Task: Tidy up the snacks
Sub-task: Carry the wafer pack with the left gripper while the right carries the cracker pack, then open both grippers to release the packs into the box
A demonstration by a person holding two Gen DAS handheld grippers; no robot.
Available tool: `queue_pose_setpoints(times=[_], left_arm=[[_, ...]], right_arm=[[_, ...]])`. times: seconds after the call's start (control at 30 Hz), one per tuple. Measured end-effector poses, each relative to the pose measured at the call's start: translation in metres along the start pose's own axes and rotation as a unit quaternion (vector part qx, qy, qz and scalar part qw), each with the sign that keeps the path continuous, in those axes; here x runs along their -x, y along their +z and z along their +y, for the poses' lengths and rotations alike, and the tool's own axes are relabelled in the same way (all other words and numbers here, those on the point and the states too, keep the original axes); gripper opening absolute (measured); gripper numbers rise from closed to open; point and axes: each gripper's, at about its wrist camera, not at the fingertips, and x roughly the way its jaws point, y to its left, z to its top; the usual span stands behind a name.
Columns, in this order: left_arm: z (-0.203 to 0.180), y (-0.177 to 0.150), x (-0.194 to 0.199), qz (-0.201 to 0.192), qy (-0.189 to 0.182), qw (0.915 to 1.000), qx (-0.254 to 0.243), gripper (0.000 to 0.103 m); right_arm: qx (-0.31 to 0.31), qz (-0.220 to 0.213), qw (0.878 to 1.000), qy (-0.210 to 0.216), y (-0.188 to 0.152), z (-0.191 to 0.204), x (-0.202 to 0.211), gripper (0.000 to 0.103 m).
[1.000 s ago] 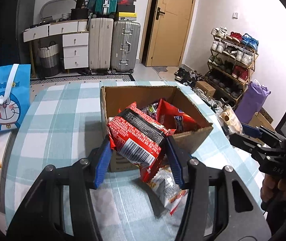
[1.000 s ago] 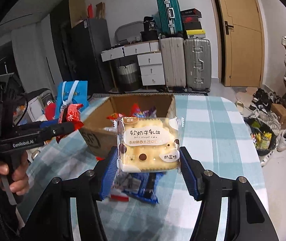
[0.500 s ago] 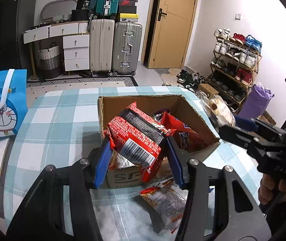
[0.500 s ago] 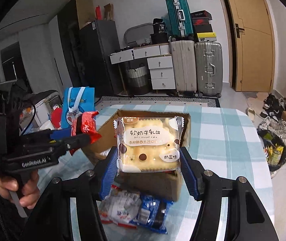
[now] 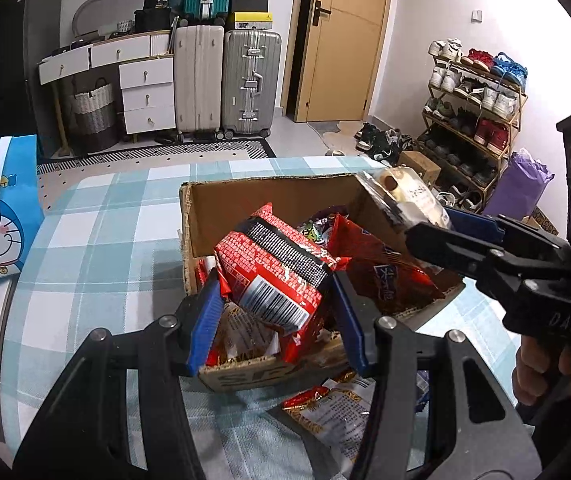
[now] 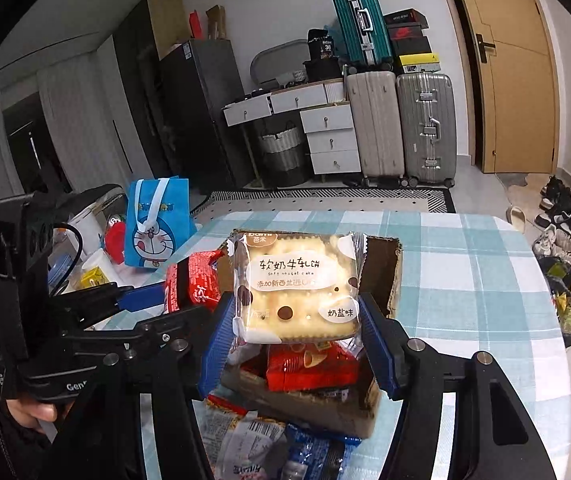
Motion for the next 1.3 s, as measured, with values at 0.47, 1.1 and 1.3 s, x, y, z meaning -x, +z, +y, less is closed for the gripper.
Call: queue_pose_setpoints(times=[0.47, 1.1, 1.3], left_arm=[[0.004, -0.003, -0.030, 0.013, 0.009, 0.9999, -0.004, 0.050], [0.003, -0.007, -0.013, 0.013, 0.001, 0.9999, 0.003, 0.079], [0.005, -0.013, 0.007, 0.008, 0.008, 0.9999, 0.007, 0.089]], right_arm=[[-0.008, 0.019, 1.000, 0.000, 0.000, -0.002, -0.031, 0.061], [-0.004, 0.011, 0.999, -0.036, -0.002, -0.012, -0.012, 0.091], [-0.022, 0.008, 0.999, -0.040, -0.007, -0.022, 0.004, 0.098]])
